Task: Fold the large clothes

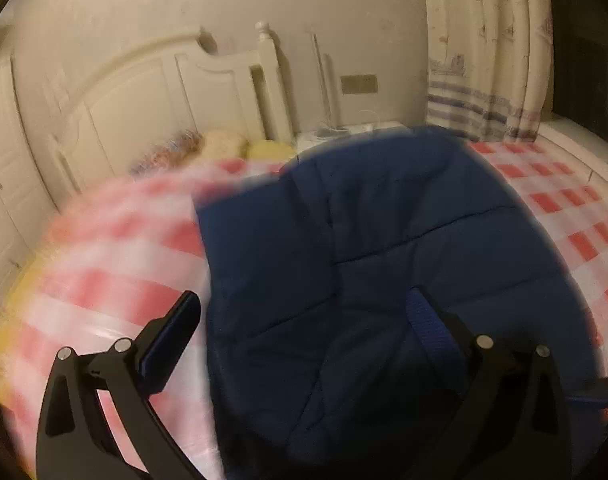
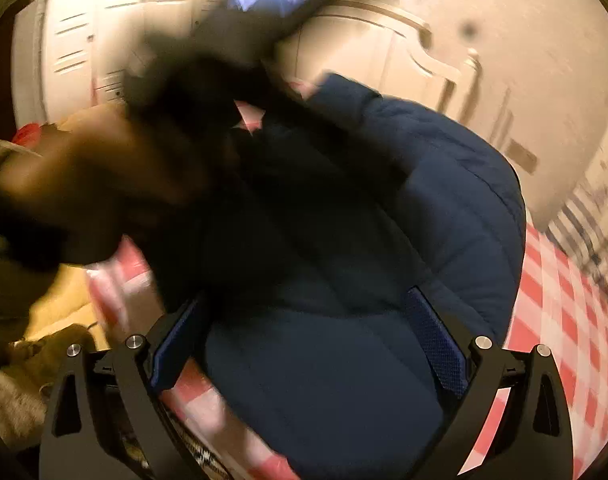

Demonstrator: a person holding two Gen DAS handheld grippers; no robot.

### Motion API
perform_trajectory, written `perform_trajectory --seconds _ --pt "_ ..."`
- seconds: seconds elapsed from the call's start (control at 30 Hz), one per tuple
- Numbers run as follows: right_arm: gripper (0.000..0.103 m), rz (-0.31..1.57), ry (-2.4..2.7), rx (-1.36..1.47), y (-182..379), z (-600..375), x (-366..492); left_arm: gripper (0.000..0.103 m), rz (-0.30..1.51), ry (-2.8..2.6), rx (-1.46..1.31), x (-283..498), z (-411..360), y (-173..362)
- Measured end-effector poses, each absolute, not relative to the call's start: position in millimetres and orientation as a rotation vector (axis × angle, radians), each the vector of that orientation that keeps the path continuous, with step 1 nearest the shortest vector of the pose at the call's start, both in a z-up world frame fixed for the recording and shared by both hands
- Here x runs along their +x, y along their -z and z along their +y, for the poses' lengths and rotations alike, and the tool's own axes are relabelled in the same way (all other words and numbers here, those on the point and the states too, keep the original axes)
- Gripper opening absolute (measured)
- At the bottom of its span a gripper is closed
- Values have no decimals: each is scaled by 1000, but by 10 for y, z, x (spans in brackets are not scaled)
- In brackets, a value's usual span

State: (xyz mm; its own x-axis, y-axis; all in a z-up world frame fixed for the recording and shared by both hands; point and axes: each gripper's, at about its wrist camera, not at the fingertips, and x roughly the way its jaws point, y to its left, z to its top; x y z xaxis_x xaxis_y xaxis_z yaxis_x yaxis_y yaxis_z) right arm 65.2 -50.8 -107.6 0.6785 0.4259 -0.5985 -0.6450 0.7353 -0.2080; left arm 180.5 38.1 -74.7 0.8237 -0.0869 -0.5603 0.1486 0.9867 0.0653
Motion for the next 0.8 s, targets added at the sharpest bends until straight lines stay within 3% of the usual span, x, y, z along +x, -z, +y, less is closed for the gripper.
perform_trajectory --seconds 0.1,0.3,0.43,0.53,0.63,0.7,0.8 --pt "96 557 -667 -418 938 -630 576 101 635 158 -85 1847 731 852" --pt "95 494 -568 -165 433 -1292 1096 101 652 190 -126 1878 790 905" --pt "70 530 -487 -6 180 -1589 1881 101 657 194 -138 1907 823 900" --pt "68 590 -433 11 107 -1536 2604 101 653 184 -125 1920 784 874" --pt "68 716 -410 3 354 -1399 3210 101 657 188 -131 1913 784 866" --pt "70 924 -419 -27 813 -1246 3647 101 665 179 -141 1933 798 866" --pt "74 969 -407 -57 1036 -1142 3821 101 692 179 -162 1992 832 883"
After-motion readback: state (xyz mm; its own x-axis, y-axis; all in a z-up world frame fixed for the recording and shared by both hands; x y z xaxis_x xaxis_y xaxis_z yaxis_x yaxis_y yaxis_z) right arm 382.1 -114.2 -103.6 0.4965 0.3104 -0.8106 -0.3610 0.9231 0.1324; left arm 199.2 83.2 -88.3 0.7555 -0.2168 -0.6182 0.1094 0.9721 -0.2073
